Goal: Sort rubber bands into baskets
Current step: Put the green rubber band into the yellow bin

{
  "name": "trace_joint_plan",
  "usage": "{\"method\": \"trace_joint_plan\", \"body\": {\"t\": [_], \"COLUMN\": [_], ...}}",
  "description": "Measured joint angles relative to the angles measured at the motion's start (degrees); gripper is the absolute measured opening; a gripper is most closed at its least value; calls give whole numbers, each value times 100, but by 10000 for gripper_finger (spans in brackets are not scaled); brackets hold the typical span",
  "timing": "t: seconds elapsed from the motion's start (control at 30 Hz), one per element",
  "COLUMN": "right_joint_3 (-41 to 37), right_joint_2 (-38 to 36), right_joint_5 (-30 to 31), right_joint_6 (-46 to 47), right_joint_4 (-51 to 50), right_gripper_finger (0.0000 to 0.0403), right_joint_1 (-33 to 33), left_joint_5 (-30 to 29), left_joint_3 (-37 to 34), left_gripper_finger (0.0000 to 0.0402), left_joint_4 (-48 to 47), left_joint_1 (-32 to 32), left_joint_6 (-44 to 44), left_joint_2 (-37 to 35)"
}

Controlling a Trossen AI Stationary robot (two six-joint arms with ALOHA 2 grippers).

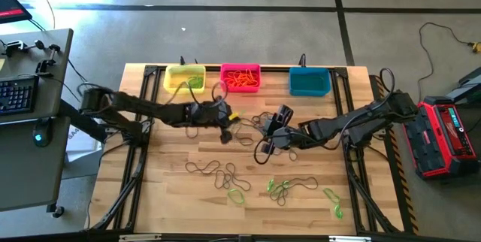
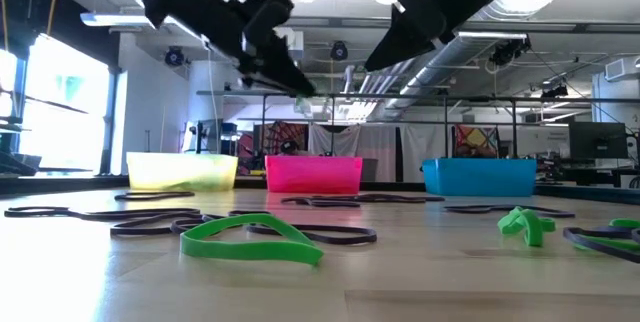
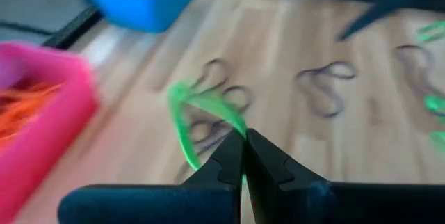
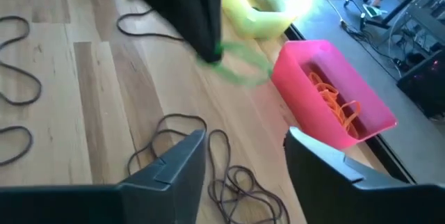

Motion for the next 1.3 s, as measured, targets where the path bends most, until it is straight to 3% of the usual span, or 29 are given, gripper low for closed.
{"method": "trace_joint_plan", "body": {"t": [0.27,0.5,0.73,0.97,1.3], "right_joint_3": [0,0,0,0,0], "right_joint_2": [0,0,0,0,0], "right_joint_5": [-98,-112,-110,-113,-186], "right_joint_6": [264,271,285,409,582], "right_joint_4": [-238,-271,-271,-272,-274], "right_gripper_finger": [200,200,200,200,200], "right_joint_1": [-62,-62,-62,-62,-62], "left_joint_5": [-749,-806,-366,12,199], "left_joint_3": [-2,-2,-151,-227,-229], "left_gripper_finger": [1,1,1,4,105], "left_joint_4": [-1918,-2922,-3014,-2713,-2556], "left_joint_1": [1002,2438,3794,4570,4728], "left_joint_6": [96,256,764,926,1044], "left_joint_2": [-1199,-1710,-1425,-771,-371]}}
